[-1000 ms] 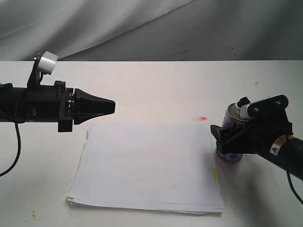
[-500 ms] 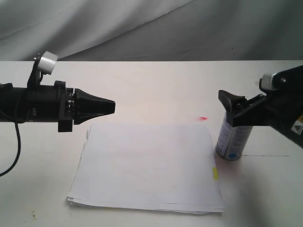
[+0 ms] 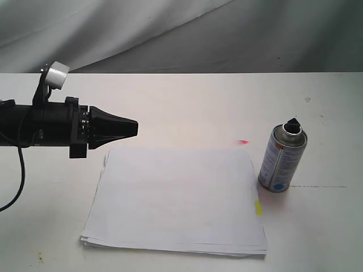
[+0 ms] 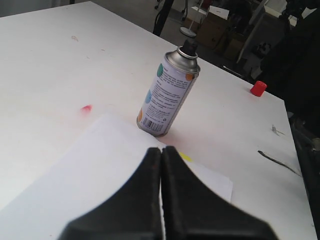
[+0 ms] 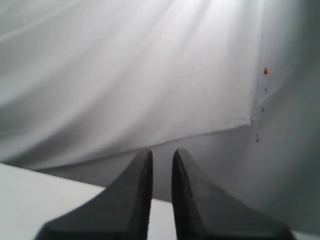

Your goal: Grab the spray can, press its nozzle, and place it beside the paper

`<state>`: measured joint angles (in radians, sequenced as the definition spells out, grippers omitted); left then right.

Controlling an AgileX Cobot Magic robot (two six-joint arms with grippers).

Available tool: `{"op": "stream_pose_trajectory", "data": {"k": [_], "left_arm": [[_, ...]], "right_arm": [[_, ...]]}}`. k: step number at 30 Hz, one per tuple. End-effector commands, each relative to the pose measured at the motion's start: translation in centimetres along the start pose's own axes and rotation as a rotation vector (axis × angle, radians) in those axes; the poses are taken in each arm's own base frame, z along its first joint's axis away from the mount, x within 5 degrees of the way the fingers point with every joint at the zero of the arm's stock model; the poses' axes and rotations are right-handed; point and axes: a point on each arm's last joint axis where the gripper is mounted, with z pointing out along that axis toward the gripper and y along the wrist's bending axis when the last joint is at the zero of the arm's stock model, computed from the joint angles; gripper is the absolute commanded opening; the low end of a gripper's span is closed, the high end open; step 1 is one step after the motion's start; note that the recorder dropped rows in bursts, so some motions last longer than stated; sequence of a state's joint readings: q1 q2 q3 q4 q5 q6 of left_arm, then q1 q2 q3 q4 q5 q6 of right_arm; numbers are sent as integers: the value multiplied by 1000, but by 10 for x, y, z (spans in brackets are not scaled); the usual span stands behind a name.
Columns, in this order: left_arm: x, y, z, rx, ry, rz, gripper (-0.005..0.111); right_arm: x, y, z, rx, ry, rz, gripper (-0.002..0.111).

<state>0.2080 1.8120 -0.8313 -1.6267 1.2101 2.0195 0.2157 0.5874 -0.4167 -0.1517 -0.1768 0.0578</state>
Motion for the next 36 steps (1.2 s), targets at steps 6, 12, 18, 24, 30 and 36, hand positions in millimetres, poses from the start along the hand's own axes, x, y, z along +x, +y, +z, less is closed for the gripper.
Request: {"op": "stream_pose_trajectory", "data": {"k": [6, 12, 18, 24, 30, 36], "left_arm": [[-2, -3, -1, 5, -13, 0, 0], [-2, -3, -1, 5, -13, 0, 0], [-2, -3, -1, 5, -14, 0, 0], [-2, -3, -1, 6, -13, 0, 0], [-2, -3, -1, 6, -13, 0, 0], [-2, -3, -1, 6, -13, 0, 0]], "right_arm": [[9, -3, -18, 30, 156, 24, 0], [24, -1, -20, 28, 192, 25, 0], [66, -5, -40, 126, 131, 87, 0], [86, -10, -64, 260, 21, 92, 0], [88, -10, -79, 334, -18, -32, 0], [99, -9, -85, 354, 13, -36, 0]]}}
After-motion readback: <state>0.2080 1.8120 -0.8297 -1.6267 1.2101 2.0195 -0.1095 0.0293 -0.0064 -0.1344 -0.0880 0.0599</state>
